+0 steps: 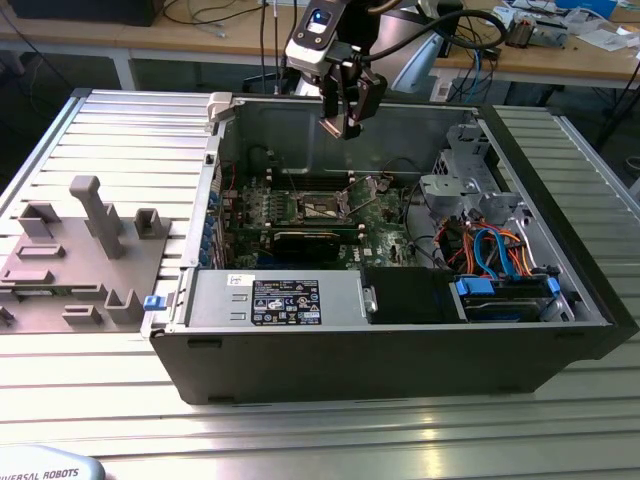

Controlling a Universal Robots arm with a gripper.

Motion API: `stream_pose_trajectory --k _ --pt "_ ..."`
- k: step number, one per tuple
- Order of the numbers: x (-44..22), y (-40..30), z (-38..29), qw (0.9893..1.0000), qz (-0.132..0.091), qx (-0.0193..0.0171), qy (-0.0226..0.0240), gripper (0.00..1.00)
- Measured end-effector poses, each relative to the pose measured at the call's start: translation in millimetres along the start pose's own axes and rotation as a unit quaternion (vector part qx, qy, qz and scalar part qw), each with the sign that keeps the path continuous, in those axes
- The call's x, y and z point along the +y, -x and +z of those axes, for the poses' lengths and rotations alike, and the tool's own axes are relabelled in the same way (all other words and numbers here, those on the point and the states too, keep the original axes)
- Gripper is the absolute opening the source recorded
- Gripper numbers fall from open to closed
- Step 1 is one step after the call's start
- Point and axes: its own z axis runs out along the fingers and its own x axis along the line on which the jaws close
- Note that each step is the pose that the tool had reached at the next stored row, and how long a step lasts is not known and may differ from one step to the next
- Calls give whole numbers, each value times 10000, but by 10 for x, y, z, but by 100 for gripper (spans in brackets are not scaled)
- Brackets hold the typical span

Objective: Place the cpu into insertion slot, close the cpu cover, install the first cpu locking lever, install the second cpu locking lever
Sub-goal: 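Place the cpu into insertion slot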

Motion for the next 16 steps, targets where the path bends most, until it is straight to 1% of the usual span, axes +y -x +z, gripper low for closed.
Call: stream_pose_trajectory --k 16 --pt "0 0 0 10000 63 -5 0 54"
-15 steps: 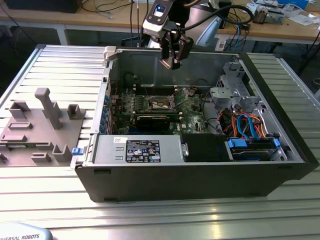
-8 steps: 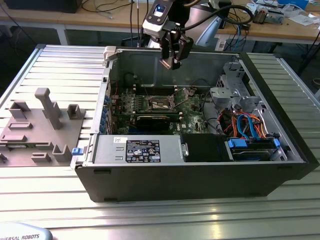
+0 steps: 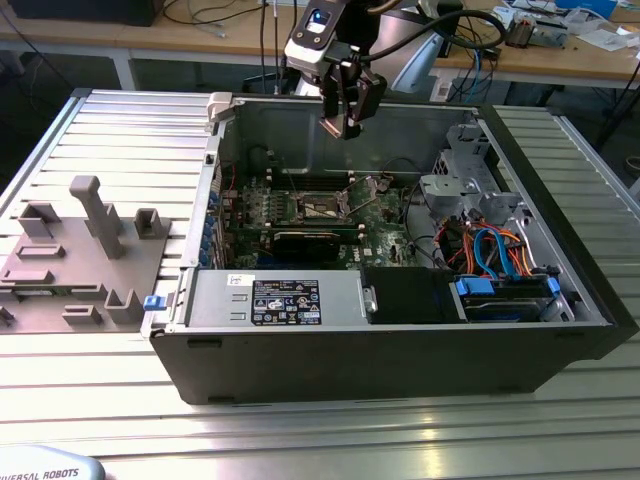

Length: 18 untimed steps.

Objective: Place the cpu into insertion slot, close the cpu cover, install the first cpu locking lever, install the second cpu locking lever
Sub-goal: 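Place the cpu into insertion slot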

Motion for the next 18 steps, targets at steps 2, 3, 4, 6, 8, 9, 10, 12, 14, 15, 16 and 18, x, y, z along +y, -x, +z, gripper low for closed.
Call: stream_pose_trajectory --k 2,3,4,6,8,9,10,12,14,15,16,18 --pt "0 0 0 10000 8 -1 0 54" --pt "0 0 0 10000 12 -1 0 54" --pt "0 0 0 10000 15 -1 0 54" --pt "0 0 0 10000 23 -2 0 54" --pt "0 0 0 10000 33 -3 0 54" --pt "0 0 0 10000 36 -3 0 54" --pt "0 0 0 10000 41 -3 1 54" --pt "0 0 0 10000 49 -4 0 54" --pt "0 0 0 10000 59 -5 1 54" --pt "0 0 0 10000 63 -5 1 54" --pt "0 0 0 10000 69 -5 0 54" --pt "0 0 0 10000 77 -6 1 54"
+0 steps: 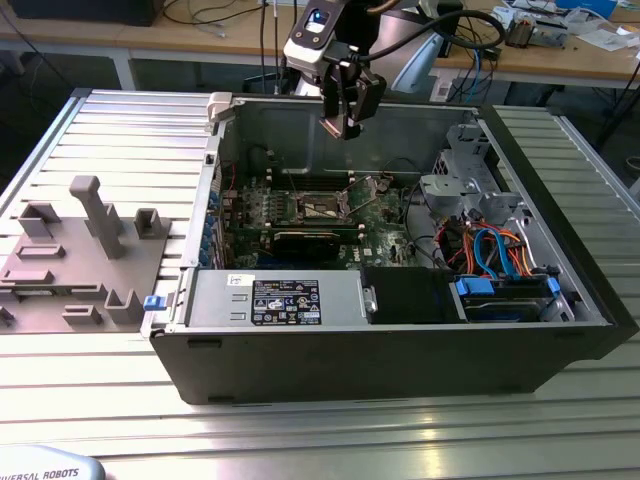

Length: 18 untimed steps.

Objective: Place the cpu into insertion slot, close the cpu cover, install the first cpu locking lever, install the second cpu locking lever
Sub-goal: 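Place the cpu into insertion slot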

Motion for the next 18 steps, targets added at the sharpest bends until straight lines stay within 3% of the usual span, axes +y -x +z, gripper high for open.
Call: stream_pose_trajectory --k 18 --pt "0 0 0 10000 84 -7 0 54"
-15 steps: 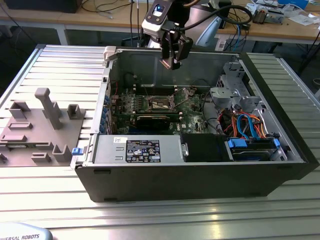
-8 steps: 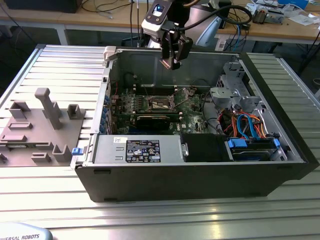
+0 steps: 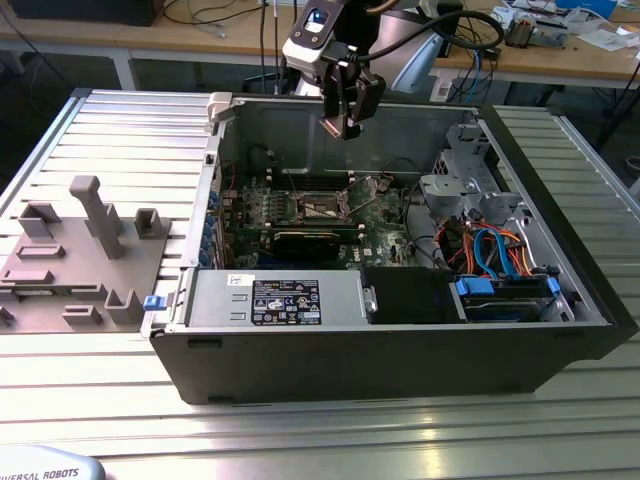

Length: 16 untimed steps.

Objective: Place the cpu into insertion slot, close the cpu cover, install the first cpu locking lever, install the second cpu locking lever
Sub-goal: 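Place the cpu into insertion slot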

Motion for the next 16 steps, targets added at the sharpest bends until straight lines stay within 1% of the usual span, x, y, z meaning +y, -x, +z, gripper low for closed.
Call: stream_pose_trajectory --k 16 --pt "0 0 0 10000 71 -5 0 54"
